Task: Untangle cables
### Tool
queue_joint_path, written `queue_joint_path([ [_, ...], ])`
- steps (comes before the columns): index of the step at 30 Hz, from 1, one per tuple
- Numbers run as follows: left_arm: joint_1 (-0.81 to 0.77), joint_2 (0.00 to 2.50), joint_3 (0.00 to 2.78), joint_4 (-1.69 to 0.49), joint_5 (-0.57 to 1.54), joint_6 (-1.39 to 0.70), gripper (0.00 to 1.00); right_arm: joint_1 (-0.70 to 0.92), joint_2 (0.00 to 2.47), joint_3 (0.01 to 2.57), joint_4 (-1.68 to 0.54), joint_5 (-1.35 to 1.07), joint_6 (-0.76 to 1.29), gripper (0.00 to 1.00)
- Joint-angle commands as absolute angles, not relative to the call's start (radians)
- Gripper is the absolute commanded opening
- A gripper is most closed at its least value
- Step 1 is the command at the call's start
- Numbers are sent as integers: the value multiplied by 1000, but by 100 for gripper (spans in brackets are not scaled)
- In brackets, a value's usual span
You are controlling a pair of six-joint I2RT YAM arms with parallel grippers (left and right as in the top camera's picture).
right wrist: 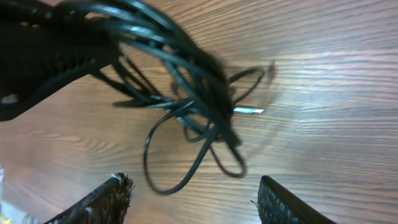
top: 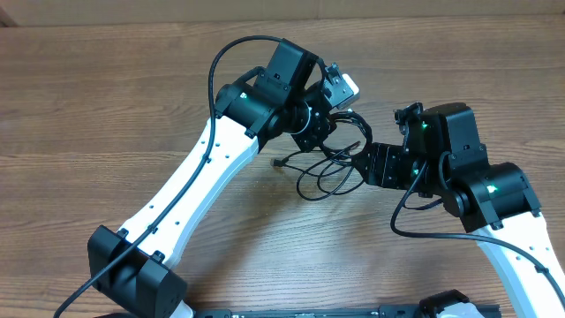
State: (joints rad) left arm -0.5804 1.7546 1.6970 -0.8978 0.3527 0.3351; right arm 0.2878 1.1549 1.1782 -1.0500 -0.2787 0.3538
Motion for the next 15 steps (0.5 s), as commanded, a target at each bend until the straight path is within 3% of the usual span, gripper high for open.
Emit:
queue_joint_path([
  [1,-575,1729,1706,-893,402,309,4,285,1150,1198,-1031,-225,256,61],
  [5,-575,1729,1706,-893,457,309,4,285,1156,1198,-983,-217,73,51],
  [7,-575,1729,1706,-894,469,304,11,285,1158,1198,-966,-217,26,33],
  [9,-575,1729,1706,-898,471,299,11,285,1158,1198,-955,-217,24,29],
  [15,-575,1729,1706,-908,500,299,11,285,1158,1198,-952,-155,24,30],
])
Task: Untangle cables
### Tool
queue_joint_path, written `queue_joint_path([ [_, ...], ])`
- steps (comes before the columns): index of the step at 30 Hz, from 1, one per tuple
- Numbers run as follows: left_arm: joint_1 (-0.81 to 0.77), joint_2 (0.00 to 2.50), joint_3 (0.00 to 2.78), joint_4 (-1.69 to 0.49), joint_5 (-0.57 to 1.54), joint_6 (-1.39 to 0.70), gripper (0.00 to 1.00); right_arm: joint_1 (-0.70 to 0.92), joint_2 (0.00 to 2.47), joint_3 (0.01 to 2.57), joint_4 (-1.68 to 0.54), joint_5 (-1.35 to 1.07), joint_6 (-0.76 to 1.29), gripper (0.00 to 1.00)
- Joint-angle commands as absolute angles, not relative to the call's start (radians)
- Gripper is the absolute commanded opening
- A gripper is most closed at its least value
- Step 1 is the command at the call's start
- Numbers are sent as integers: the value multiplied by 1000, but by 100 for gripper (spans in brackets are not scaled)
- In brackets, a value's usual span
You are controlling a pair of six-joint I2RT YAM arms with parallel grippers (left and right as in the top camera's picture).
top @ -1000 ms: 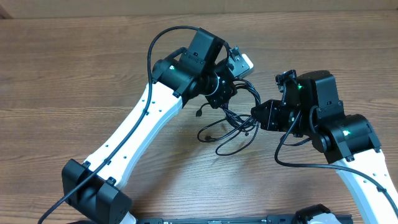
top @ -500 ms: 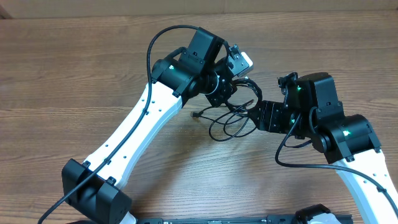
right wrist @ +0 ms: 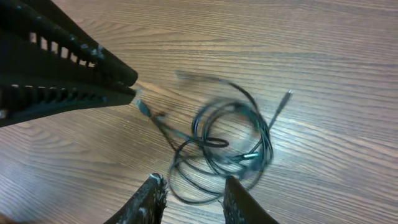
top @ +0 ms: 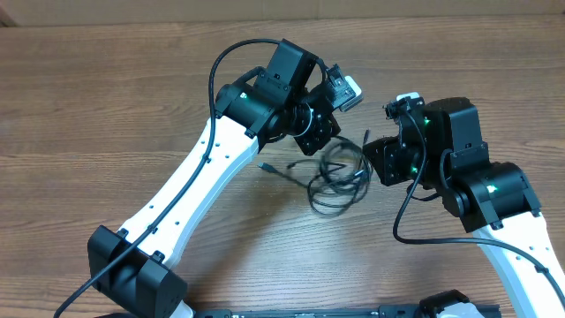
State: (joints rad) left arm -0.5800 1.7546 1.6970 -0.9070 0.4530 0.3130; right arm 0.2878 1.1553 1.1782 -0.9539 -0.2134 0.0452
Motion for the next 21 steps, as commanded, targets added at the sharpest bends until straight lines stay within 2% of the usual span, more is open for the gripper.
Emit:
queue_joint_path([
  [1,-575,1729,1706,-910,499,299,11,285,1158,1198,-953,-143,24,31],
  [5,-575,1729,1706,-919,492,298,13,285,1159,1198,-977,-123,25,53],
  [7,-575,1729,1706,-923,464,292,17,285,1166,1198,-991,-123,27,70],
  [12,-574,1729,1706,-925,339,176,36,285,1227,1198,-1002,-88,105,76],
  [16,-566,1729,1706,-944,236,25,51,285,1324,1198,-1001,-86,109,74],
  [17,-559,1729,1706,-955,196,-31,59,285,1349,1198,-1001,-87,109,73],
  [21,-530,1729,1706,-982,149,-113,78,285,1447,1198,-992,-49,161,71],
])
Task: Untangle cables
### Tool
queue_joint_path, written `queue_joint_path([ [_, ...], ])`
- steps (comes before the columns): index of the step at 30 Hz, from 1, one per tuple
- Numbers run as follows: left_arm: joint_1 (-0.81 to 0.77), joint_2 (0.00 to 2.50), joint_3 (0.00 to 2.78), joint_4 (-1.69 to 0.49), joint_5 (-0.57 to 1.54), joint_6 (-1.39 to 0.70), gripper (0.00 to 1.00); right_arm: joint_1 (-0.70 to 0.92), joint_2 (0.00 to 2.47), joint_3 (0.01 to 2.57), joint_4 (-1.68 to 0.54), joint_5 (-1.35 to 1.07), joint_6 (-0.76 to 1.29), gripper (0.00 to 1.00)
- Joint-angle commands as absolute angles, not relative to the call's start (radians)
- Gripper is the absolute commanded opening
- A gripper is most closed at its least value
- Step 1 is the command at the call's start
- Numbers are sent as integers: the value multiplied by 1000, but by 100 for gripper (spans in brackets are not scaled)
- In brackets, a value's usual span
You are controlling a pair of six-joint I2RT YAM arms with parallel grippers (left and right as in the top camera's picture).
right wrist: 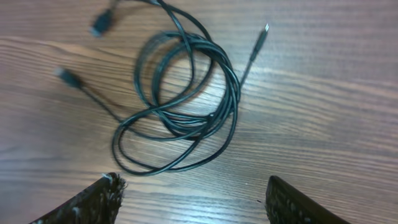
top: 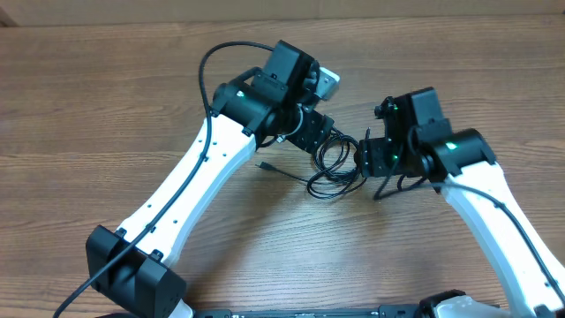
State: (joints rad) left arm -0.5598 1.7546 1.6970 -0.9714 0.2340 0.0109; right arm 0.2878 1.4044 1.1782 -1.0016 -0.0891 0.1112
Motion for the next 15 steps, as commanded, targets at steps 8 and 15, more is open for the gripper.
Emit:
queue_joint_path([
  [8,-504,1729,1706,-991,149,-112,100,247,1587,1198,-940,-24,240,72],
  [15,-504,1729,1706,-991,149,-112,100,223,1658,1196,-906,-85,239,71],
])
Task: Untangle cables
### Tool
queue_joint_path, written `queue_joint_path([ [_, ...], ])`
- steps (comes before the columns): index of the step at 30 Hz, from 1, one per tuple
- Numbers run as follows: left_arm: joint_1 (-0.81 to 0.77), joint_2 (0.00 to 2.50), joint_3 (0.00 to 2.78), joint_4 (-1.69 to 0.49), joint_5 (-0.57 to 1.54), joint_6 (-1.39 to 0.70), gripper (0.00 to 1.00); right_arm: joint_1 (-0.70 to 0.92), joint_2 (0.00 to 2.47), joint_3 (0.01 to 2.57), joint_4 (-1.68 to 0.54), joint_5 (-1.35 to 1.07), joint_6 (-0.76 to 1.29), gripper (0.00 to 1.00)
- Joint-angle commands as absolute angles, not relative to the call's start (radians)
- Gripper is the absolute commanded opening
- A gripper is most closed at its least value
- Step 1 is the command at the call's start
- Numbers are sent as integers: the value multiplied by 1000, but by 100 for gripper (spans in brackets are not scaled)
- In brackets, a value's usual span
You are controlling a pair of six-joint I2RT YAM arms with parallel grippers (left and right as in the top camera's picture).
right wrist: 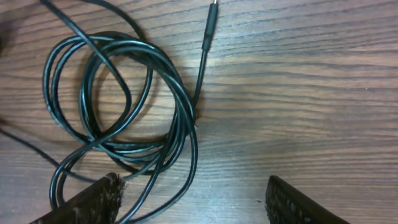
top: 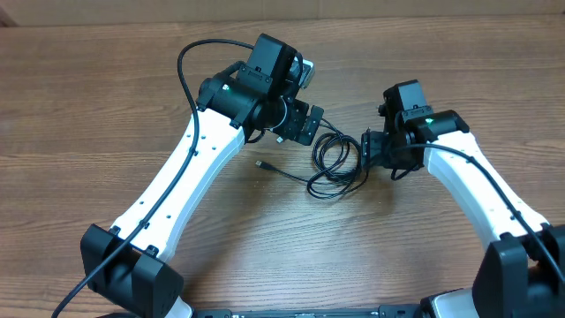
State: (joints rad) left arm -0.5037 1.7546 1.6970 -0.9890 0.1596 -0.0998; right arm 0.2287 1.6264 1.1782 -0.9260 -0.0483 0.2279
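A tangled coil of thin black cable [top: 337, 162] lies flat on the wooden table, with one plug end [top: 261, 165] trailing to the left. In the right wrist view the coil [right wrist: 118, 106] fills the upper left and a straight end with a metal tip [right wrist: 212, 7] points away. My right gripper [right wrist: 196, 200] is open just right of the coil, its left finger [right wrist: 93, 200] over the coil's edge. My left gripper [top: 298, 122] sits at the coil's upper left, where a strand runs up to it; its jaws are hidden.
The wooden table [top: 106, 106] stretches around both arms. The left arm's white link [top: 190, 185] crosses the table's left half and the right arm's link [top: 472, 190] its right half. Nothing else lies on the table.
The left gripper has shifted a little left and back from the coil. The right wrist camera is now closer to the coil. The right gripper is still wide open and the coil lies where it was.
At first the left gripper held the cable bundle up off the table with the right gripper open below it. Then the bundle was down by the table and the right fingers were close together. After that the coil lay flat, the right gripper wide open beside it, as now.
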Motion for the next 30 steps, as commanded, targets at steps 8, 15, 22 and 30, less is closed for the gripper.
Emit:
queue_joint_path([
  [8,-504,1729,1706,-991,149,-112,100,223,1765,1195,-860,-189,239,53],
  [15,-504,1729,1706,-991,149,-112,100,221,1781,1178,-827,-189,240,50],
  [22,-504,1729,1706,-991,149,-112,100,186,1781,1114,-772,-208,240,45],
  [30,-504,1729,1706,-991,149,-112,100,140,1781,1077,-744,-283,231,41],
])
